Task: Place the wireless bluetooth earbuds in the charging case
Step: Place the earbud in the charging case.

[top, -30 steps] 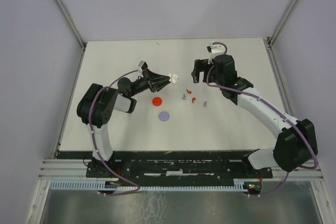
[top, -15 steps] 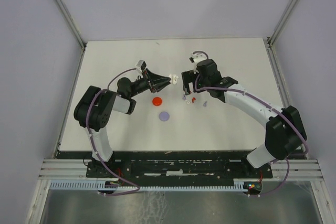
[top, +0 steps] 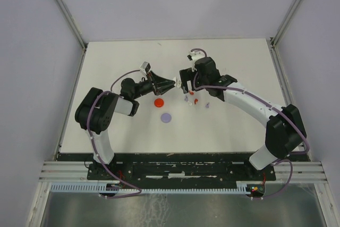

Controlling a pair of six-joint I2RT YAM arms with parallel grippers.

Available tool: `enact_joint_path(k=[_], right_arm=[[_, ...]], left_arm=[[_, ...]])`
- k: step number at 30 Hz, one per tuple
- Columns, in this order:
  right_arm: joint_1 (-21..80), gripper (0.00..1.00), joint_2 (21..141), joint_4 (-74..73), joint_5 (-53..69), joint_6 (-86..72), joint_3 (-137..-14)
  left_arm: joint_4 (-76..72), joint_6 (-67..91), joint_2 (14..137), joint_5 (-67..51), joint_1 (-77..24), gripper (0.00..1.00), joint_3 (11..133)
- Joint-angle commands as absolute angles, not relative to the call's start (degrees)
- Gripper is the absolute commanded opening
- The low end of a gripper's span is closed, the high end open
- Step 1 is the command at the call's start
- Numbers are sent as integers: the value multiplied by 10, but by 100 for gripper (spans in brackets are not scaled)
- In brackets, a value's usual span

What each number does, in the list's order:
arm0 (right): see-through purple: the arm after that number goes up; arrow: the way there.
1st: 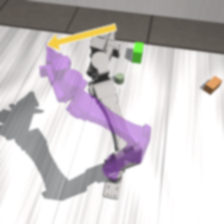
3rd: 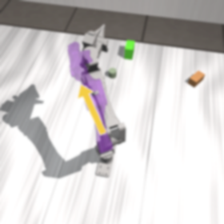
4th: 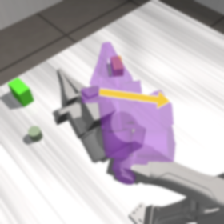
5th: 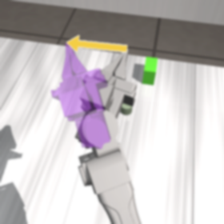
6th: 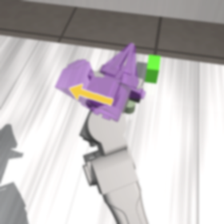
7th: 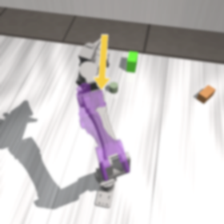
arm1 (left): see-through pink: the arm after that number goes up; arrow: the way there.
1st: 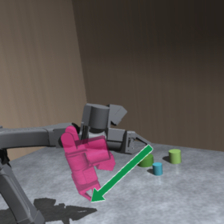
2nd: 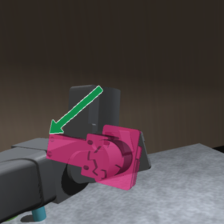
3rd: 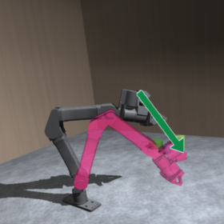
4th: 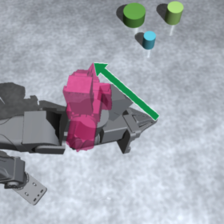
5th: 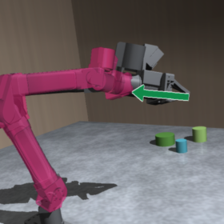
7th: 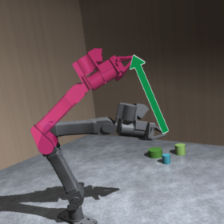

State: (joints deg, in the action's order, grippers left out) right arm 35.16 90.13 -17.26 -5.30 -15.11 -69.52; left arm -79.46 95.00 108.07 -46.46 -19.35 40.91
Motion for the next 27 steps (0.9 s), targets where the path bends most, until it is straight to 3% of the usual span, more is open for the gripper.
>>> enact_joint_path(k=[1, 27], right_arm=[[353, 99, 911, -156, -73, -149, -728], [349, 100, 924, -156, -100, -143, -745]], left_arm=[[-805, 918, 1062, -467, -199, 3, 413], [-802, 917, 1056, -471, -207, 3, 408]])
